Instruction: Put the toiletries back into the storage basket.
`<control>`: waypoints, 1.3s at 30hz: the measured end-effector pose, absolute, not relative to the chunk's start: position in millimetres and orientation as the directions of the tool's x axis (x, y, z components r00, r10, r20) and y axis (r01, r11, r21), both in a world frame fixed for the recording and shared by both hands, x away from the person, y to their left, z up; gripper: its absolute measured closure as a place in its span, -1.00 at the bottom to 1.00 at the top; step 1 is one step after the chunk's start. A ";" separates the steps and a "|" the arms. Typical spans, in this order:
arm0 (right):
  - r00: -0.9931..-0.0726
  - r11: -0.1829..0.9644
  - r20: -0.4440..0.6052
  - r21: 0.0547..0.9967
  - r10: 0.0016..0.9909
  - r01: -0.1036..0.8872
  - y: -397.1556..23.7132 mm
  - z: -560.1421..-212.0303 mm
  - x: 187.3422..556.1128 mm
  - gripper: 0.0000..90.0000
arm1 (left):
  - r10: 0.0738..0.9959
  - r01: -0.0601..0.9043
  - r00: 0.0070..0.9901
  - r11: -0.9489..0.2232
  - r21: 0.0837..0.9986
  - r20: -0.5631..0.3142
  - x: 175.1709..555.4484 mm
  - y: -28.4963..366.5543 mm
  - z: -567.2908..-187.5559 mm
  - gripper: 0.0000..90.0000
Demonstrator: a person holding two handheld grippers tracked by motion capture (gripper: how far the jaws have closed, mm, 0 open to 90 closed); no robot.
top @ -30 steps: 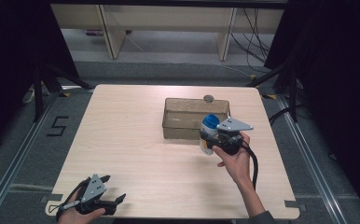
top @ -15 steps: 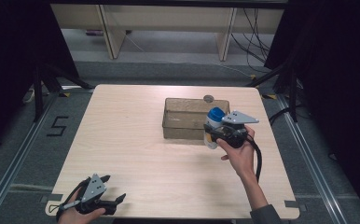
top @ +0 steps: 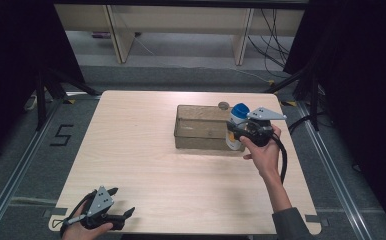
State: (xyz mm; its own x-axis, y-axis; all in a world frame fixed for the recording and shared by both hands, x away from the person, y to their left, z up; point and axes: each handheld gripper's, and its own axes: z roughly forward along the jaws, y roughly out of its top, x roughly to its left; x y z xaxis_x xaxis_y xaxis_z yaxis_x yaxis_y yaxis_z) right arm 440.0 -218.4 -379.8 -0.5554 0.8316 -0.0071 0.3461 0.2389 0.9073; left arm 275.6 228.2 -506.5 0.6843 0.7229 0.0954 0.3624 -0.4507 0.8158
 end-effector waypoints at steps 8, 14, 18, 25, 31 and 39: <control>-0.534 0.222 -0.002 0.911 0.846 0.347 -228.7 -373.5 449.7 0.25 | 0.716 0.362 0.687 -0.481 0.798 0.120 275.8 229.1 -505.5 -0.67; -0.518 0.214 -0.003 0.912 0.856 0.349 -232.9 -369.3 455.2 0.25 | 0.709 0.355 0.694 -0.489 0.797 0.126 276.3 229.3 -505.2 -0.67; -0.493 0.183 0.018 0.916 0.870 0.356 -234.9 -367.4 460.3 0.25 | 0.705 0.356 0.699 -0.487 0.798 0.119 276.6 229.3 -505.8 -0.67; -0.475 0.172 0.021 0.918 0.880 0.358 -241.2 -368.6 472.5 0.25 | 0.702 0.352 0.701 -0.490 0.798 0.122 277.4 229.7 -505.7 -0.67; -0.452 0.165 0.020 0.916 0.892 0.365 -244.4 -371.1 481.4 0.25 | 0.704 0.358 0.701 -0.486 0.797 0.114 277.0 229.5 -505.8 -0.67; -0.449 0.176 0.000 0.920 0.893 0.350 -243.6 -378.5 491.2 0.25 | 0.709 0.347 0.695 -0.479 0.806 0.122 277.4 228.7 -506.7 -0.67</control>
State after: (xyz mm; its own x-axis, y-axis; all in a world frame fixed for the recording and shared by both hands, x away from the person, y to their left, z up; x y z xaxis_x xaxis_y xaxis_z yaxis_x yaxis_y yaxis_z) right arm 491.2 -243.6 -378.5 -0.4493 0.8934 -0.0003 0.3503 0.1765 0.9199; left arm 277.4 228.7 -506.7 0.6949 0.7087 0.1219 0.3473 -0.4791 0.8061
